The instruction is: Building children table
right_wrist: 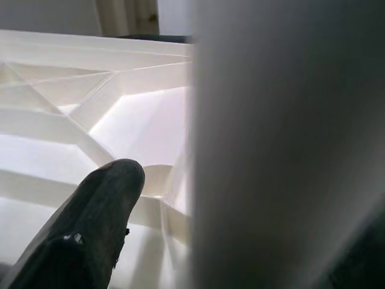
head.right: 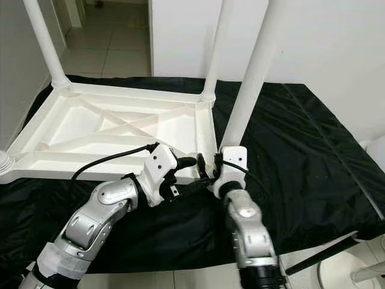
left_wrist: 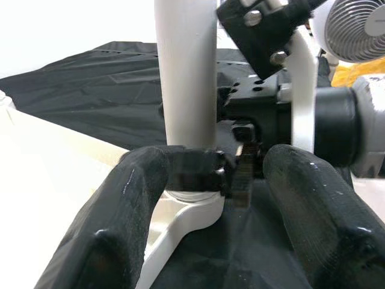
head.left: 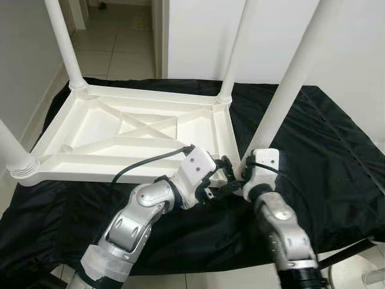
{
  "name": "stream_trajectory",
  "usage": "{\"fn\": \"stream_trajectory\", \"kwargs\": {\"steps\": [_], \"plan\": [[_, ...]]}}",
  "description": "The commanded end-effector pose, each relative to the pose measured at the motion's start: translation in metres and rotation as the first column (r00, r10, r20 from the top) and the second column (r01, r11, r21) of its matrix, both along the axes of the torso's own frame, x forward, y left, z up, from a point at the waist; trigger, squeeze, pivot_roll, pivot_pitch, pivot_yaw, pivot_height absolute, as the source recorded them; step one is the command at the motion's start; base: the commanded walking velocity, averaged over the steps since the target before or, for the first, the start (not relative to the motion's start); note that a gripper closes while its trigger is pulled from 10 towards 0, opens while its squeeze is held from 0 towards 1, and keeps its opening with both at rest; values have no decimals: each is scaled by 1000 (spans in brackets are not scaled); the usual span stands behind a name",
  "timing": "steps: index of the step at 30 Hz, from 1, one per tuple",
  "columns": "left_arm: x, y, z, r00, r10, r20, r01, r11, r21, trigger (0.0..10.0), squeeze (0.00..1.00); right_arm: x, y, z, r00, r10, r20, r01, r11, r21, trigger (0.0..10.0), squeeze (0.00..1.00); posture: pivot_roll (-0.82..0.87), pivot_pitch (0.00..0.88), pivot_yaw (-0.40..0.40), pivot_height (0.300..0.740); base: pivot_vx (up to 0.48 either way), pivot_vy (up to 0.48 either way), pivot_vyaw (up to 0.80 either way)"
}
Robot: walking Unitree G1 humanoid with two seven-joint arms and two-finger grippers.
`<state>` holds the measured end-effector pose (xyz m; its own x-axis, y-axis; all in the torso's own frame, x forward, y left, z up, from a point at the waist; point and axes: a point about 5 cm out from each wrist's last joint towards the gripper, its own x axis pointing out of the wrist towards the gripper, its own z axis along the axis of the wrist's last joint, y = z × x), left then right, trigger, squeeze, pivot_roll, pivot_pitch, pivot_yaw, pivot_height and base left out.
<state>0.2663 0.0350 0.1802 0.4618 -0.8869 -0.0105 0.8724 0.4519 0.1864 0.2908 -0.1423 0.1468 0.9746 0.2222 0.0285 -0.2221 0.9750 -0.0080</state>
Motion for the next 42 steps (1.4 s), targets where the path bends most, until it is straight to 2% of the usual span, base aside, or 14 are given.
{"fn": "stream_trajectory", "kwargs": {"steps": [1, 3, 7, 10, 16, 20, 24, 25, 26, 27, 28, 29, 35, 42], "plan": [[1, -1, -1, 1000, 17, 5, -17, 1000, 7, 10000, 0, -1, -4, -7, 999, 53, -12, -53, 998, -20, 10000, 0, -44, 0, -62, 740, 0, 0, 0], [2, -1, -1, 1000, 17, 6, -17, 1000, 7, 10000, 0, -1, -7, -8, 997, 77, -5, -77, 996, -45, 10000, 0, -44, 0, -62, 740, 0, 0, 0], [3, -1, 0, 1000, 11, 13, -11, 1000, 10, 10000, 0, 3, -28, -11, 984, 179, -9, -179, 979, -100, 10000, 0, -42, 0, -55, 740, 0, 0, 0], [2, -2, 0, 1000, 3, 15, -3, 1000, 14, 10000, 0, 6, -36, -11, 973, 228, -14, -228, 966, -125, 10000, 0, -42, 0, -55, 740, 0, 0, 0], [1, -3, -2, 1000, -16, 15, 16, 1000, 25, 10000, 0, 11, -40, -8, 958, 287, -4, -284, 948, -144, 10000, 0, -43, 0, -49, 740, 0, 0, 0], [-2, -4, -4, 999, -31, 18, 31, 999, 37, 10000, 0, 25, -41, -4, 931, 364, -5, -359, 918, -168, 10000, 0, -37, 0, -48, 740, 0, 0, 0], [-2, -5, -4, 999, -33, 17, 32, 999, 39, 10000, 0, 29, -41, -5, 923, 384, -15, -381, 908, -177, 10000, 0, -31, 0, -51, 740, 0, 0, 0], [-2, -5, -5, 999, -34, 15, 33, 999, 41, 10000, 0, 31, -40, -6, 915, 403, -26, -401, 897, -186, 5882, 0, -28, 0, -52, 740, 0, 0, 0], [-2, -5, -5, 999, -34, 15, 33, 999, 41, 10000, 0, 31, -40, -6, 915, 403, -26, -401, 897, -186, 5882, 0, -28, 0, -52, 740, 0, 0, 0], [-3, -5, -6, 999, -35, 13, 34, 998, 45, 10000, 0, 32, -40, -7, 907, 419, -35, -418, 887, -196, 4157, 0, -27, 0, -54, 740, 0, 0, 0], [-3, -5, -6, 999, -35, 13, 34, 998, 45, 10000, 0, 32, -40, -7, 907, 419, -35, -418, 887, -196, 4157, 0, -27, 0, -54, 740, 0, 0, 0], [-4, -5, -8, 999, -35, 11, 35, 998, 52, 10000, 0, 33, -40, -9, 899, 435, -48, -435, 878, -202, 0, 0, -22, 0, -58, 740, 0, 0, 0], [-5, -6, -12, 1000, -25, -3, 25, 998, 52, 10000, 0, 31, -43, -17, 878, 471, -85, -478, 855, -201, 0, 0, -22, 0, -65, 740, 0, 0, 0], [-5, -6, -12, 1000, -20, 0, 20, 998, 51, 10000, 0, 29, -44, -21, 869, 487, -92, -495, 848, -189, 0, 0, -23, 0, -66, 740, 0, 0, 0]]}}
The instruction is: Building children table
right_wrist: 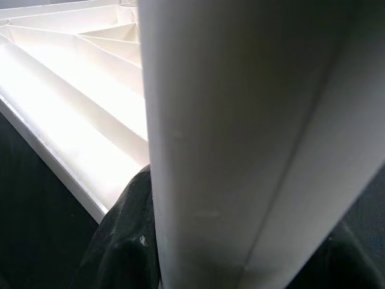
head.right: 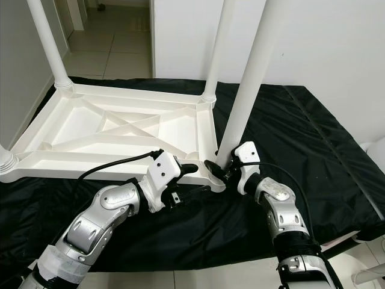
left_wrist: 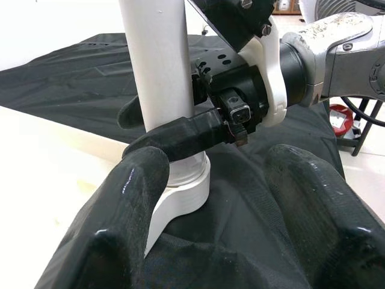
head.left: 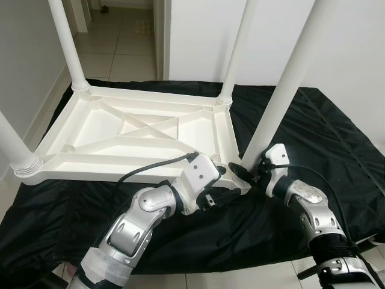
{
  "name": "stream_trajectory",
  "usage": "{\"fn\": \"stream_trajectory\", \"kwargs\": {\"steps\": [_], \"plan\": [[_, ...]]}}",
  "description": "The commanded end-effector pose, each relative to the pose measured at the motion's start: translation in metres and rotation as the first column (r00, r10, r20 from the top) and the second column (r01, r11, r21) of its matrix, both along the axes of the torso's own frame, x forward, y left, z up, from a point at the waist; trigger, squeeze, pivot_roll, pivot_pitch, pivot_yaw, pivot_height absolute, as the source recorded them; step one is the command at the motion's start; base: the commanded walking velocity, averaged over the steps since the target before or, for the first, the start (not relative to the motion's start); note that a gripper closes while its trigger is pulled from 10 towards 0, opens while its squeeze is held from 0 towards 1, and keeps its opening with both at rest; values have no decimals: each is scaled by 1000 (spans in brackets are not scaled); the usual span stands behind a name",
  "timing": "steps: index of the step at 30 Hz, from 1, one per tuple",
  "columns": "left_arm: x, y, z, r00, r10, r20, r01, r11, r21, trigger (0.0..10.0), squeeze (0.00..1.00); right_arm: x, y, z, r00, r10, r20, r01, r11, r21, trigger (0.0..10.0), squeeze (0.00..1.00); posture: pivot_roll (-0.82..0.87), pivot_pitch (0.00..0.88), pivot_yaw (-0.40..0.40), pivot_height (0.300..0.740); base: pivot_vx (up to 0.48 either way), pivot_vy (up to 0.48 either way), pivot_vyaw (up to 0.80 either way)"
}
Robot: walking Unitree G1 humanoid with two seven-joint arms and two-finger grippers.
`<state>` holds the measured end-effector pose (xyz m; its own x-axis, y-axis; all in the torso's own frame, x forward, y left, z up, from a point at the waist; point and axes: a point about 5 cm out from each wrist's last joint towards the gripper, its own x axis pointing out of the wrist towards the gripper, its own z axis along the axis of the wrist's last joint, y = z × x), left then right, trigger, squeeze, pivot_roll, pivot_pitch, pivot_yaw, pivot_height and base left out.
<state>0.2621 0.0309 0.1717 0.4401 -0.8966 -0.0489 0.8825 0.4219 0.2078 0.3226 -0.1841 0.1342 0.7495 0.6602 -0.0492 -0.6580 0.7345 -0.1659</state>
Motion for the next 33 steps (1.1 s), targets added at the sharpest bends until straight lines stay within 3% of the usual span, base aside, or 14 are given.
{"fn": "stream_trajectory", "kwargs": {"steps": [1, 7, 10, 12, 16, 17, 18, 19, 20, 23, 25, 27, 29, 33], "plan": [[-1, -2, -3, 1000, 5, 0, -5, 1000, 7, 10000, 0, -6, -2, -10, 999, 4, -51, -6, 1000, -28, 10000, 0, -27, 0, -67, 740, 0, 0, 0], [-1, -2, -4, 1000, 9, -1, -9, 1000, 6, 10000, 0, -10, -2, -12, 994, -86, -70, 88, 996, 16, 10000, 0, -32, 0, -68, 740, 0, 0, 0], [-1, -1, -3, 1000, 18, -2, -18, 1000, -2, 10000, 0, -11, 1, -8, 977, -209, -40, 210, 977, 33, 10000, 0, -32, 0, -67, 740, 0, 0, 0], [-1, -1, -3, 1000, 18, -2, -18, 1000, -2, 10000, 0, -11, 1, -8, 977, -209, -40, 210, 977, 33, 10000, 0, -32, 0, -67, 740, 0, 0, 0], [1, 1, -1, 1000, 30, -5, -30, 999, -14, 10000, 0, -16, 15, -5, 948, -317, -16, 317, 946, 61, 10000, 0, -34, 7, -61, 740, 0, 0, 0], [2, 2, 0, 999, 36, -6, -37, 999, -16, 10000, 0, -18, 20, -6, 914, -405, -34, 407, 909, 94, 10000, 0, -33, 15, -60, 740, 0, 0, 0], [2, 2, 0, 999, 36, -6, -37, 999, -16, 10000, 0, -18, 20, -6, 914, -405, -34, 407, 909, 94, 10000, 0, -33, 15, -60, 740, 0, 0, 0], [2, 3, 0, 999, 42, -5, -42, 999, -17, 10000, 0, -19, 24, -6, 880, -472, -52, 475, 873, 115, 10000, 0, -35, 20, -58, 740, 0, 0, 0], [3, 5, 1, 999, 50, -4, -50, 999, -17, 10000, 0, -23, 30, -7, 810, -584, -52, 585, 802, 116, 10000, 0, -32, 26, -61, 740, 0, 0, 0], [3, 5, 1, 999, 53, -3, -53, 998, -16, 10000, 0, -25, 32, -6, 797, -603, -40, 603, 790, 110, 10000, 0, -32, 26, -61, 740, 0, 0, 0], [4, 6, 2, 998, 60, -4, -60, 998, -19, 10000, 0, -29, 43, -5, 726, -686, -39, 685, 717, 129, 10000, 0, -32, 32, -58, 740, 0, 0, 0], [4, 6, 2, 998, 60, -4, -60, 998, -19, 10000, 0, -29, 43, -5, 726, -686, -39, 685, 717, 129, 10000, 0, -32, 32, -58, 740, 0, 0, 0], [5, 6, 3, 998, 63, -4, -63, 998, -22, 10000, 0, -31, 57, -4, 672, -736, -86, 738, 656, 160, 10000, 0, -27, 31, -57, 740, 0, 0, 0], [6, 6, 4, 998, 65, -2, -65, 998, -24, 10000, 0, -31, 69, -1, 676, -729, -111, 735, 654, 181, 10000, 0, -29, 30, -54, 740, 0, 0, 0]]}}
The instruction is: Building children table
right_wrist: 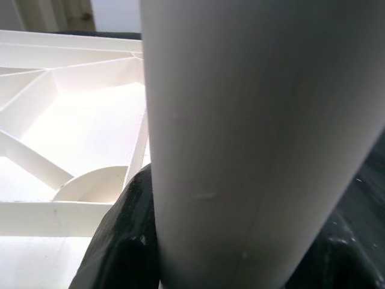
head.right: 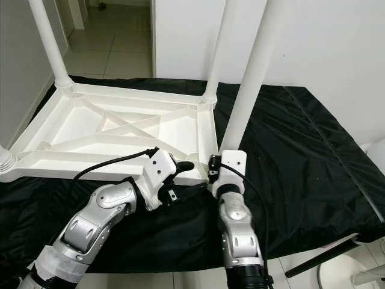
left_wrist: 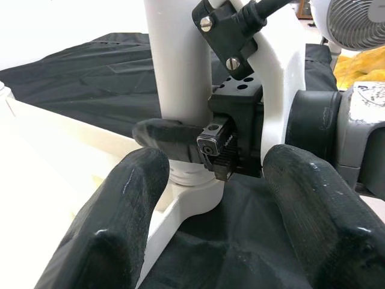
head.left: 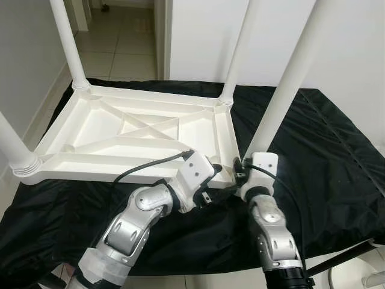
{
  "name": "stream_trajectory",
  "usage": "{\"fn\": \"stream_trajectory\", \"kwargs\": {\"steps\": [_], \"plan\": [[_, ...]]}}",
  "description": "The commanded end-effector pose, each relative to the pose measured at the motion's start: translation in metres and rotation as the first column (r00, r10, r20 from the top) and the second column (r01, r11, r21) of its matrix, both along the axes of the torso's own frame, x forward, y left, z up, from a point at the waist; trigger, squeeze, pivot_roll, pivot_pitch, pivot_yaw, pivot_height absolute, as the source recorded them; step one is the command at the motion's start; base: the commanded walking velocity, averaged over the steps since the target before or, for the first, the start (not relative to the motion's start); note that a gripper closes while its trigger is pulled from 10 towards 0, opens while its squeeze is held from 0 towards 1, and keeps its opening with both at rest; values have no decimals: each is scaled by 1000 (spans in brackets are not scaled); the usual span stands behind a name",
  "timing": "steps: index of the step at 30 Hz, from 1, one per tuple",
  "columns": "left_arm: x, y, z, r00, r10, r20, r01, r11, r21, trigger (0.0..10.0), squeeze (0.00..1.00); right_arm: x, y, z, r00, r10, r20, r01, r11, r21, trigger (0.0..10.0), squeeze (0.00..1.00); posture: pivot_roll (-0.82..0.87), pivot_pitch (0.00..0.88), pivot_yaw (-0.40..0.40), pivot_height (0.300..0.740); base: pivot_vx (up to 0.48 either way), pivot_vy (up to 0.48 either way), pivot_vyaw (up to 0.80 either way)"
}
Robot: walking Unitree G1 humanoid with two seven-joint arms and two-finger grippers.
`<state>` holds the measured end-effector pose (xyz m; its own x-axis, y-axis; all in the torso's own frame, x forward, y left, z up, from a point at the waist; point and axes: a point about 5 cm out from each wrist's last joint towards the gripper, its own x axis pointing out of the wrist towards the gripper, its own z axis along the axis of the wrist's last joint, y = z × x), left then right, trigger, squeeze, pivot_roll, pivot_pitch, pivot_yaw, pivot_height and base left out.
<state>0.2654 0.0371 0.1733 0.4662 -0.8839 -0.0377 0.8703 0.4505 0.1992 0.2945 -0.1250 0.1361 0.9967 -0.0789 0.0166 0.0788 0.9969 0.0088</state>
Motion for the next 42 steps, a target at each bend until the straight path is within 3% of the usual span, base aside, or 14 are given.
{"fn": "stream_trajectory", "kwargs": {"steps": [1, 6, 7, 8, 11, 19, 20, 21, 22, 31, 38, 41, 42], "plan": [[2, -1, 2, 999, 35, 2, -35, 999, -10, 10000, 0, -3, 10, -3, 999, -25, -25, 26, 999, 37, 10000, 0, -29, 30, -54, 740, 0, 0, 0], [3, 0, 2, 999, 32, 4, -32, 999, -7, 10000, 0, -5, 13, 1, 999, 45, -6, -45, 995, 93, 10000, 0, -32, 29, -49, 740, 0, 0, 0], [3, 0, 2, 999, 32, 5, -32, 999, -6, 10000, 0, -6, 13, 2, 998, 71, -1, -70, 993, 97, 10000, 380, -32, 29, -49, 740, 0, 0, 0], [4, 1, 3, 999, 34, 5, -33, 999, -6, 10000, 0, -8, 13, 3, 996, 90, 10, -91, 990, 109, 10000, 1000, -32, 29, -49, 740, 0, 0, 0], [4, 1, 3, 999, 35, 5, -35, 999, -7, 10000, 0, -9, 12, 4, 995, 94, 15, -96, 990, 104, 10000, 1000, -34, 30, -52, 740, 0, 0, 0], [4, 0, 2, 999, 38, 5, -38, 999, -8, 10000, 0, -13, -17, -5, 991, 129, -20, -127, 990, 56, 10000, 1000, -37, 24, -54, 740, 0, 0, 0], [4, 0, 2, 999, 39, 5, -39, 999, -7, 10000, 0, -15, -23, -9, 983, 181, -25, -179, 982, 58, 10000, 110, -37, 24, -54, 740, 0, 0, 0], [4, 0, 1, 999, 39, 5, -39, 999, -5, 10000, 0, -16, -26, -11, 976, 215, -25, -213, 975, 60, 10000, 110, -37, 24, -54, 740, 0, 0, 0], [4, 1, 1, 999, 38, 5, -38, 999, -5, 10000, 0, -18, -30, -12, 967, 256, -18, -254, 965, 56, 10000, 0, -37, 24, -54, 740, 0, 0, 0], [6, -1, 3, 999, 29, 12, -29, 1000, -4, 10000, 0, -14, -58, 1, 896, 443, 29, -440, 895, -68, 10000, 0, -49, 10, -42, 740, 0, 0, 0], [7, -1, 4, 1000, 28, 14, -28, 1000, -5, 10000, 0, -8, -64, 5, 868, 496, 21, -492, 864, -107, 10000, 0, -50, 4, -40, 740, 0, 0, 0], [7, -2, 5, 1000, 23, 19, -23, 1000, -5, 10000, 0, 6, -65, 8, 806, 591, -24, -587, 795, -154, 10000, 0, -48, 0, -41, 740, 0, 0, 0], [7, -2, 5, 1000, 23, 19, -23, 1000, -5, 10000, 0, 6, -65, 8, 806, 591, -24, -587, 795, -154, 10000, 0, -48, 0, -41, 740, 0, 0, 0]]}}
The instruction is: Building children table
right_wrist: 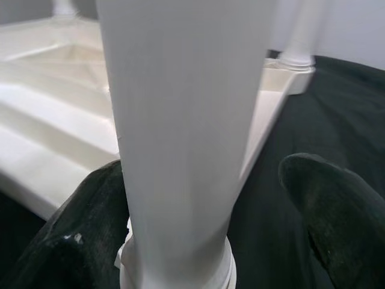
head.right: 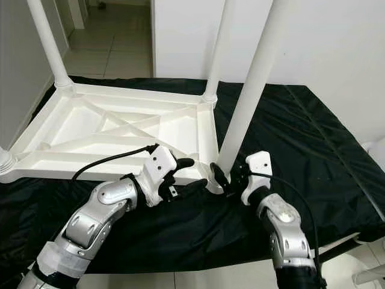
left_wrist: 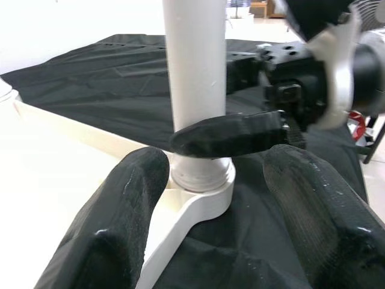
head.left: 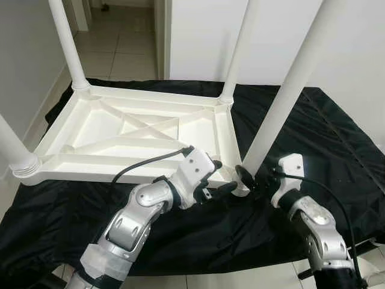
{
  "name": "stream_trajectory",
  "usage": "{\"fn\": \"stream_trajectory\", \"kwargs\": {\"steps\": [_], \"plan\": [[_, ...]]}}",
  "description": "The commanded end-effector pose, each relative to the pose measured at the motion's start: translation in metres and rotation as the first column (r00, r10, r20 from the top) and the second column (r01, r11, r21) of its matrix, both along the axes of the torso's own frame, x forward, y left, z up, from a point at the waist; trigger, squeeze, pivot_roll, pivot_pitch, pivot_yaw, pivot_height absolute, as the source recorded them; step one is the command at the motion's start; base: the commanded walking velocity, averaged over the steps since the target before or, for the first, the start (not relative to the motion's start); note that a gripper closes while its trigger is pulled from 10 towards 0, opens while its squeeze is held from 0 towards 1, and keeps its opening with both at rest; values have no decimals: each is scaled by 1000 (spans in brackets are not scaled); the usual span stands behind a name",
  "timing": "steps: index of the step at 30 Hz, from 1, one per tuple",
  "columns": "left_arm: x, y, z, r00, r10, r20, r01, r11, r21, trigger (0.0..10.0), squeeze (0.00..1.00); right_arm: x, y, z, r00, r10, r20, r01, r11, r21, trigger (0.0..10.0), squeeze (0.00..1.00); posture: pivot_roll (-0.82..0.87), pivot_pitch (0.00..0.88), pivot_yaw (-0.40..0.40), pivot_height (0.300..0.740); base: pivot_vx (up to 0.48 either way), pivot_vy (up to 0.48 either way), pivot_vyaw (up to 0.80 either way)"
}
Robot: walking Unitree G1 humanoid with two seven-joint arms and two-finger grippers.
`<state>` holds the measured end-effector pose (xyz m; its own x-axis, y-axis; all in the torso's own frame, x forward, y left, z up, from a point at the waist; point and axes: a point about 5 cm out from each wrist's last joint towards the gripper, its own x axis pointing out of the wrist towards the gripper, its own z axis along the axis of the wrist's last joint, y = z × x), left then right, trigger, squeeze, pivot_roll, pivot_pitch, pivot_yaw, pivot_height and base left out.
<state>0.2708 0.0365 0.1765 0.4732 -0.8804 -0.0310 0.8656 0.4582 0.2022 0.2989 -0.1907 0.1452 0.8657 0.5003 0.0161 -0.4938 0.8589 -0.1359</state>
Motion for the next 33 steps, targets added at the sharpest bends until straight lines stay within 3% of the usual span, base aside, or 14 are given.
{"fn": "stream_trajectory", "kwargs": {"steps": [1, 6, 7, 9, 23, 24, 27, 33], "plan": [[2, -2, 1, 1000, 15, 13, -15, 1000, -1, 10000, 0, 2, 1, -2, 999, 33, -5, -33, 999, -15, 10000, 0, -48, 0, -41, 740, 0, 0, 0], [3, -3, 3, 1000, 14, 20, -14, 1000, -4, 10000, 0, 14, 6, -5, 992, 124, -35, -126, 990, -67, 10000, 0, -34, 0, -51, 740, 0, 0, 0], [3, -3, 3, 1000, 15, 21, -14, 1000, -4, 10000, 0, 16, 7, -6, 989, 140, -38, -143, 987, -79, 7255, 0, -31, 0, -53, 740, 0, 0, 0], [3, -3, 3, 1000, 17, 23, -17, 1000, -5, 10000, 0, 17, 9, -9, 985, 167, -50, -171, 981, -91, 0, 0, -27, 0, -57, 740, 0, 0, 0], [2, -3, 3, 999, 24, 24, -23, 1000, -9, 10000, 0, 10, 4, -26, 969, 216, -122, -228, 969, -95, 0, 0, -25, 0, -64, 740, 0, 0, 0], [1, -3, 3, 999, 22, 23, -21, 1000, -9, 10000, 0, 9, 2, -26, 975, 192, -114, -202, 976, -83, 10000, 0, -25, 0, -64, 740, 0, 0, 0], [1, -4, 2, 1000, 18, 22, -18, 1000, -9, 10000, 0, 6, 3, -22, 988, 122, -91, -125, 992, -29, 10000, 0, -34, 0, -65, 740, 0, 0, 0], [-1, -4, 1, 1000, 12, 18, -12, 1000, -6, 10000, 0, 5, 11, -19, 998, 9, -60, -9, 1000, -8, 10000, 0, -36, 0, -63, 740, 0, 0, 0]]}}
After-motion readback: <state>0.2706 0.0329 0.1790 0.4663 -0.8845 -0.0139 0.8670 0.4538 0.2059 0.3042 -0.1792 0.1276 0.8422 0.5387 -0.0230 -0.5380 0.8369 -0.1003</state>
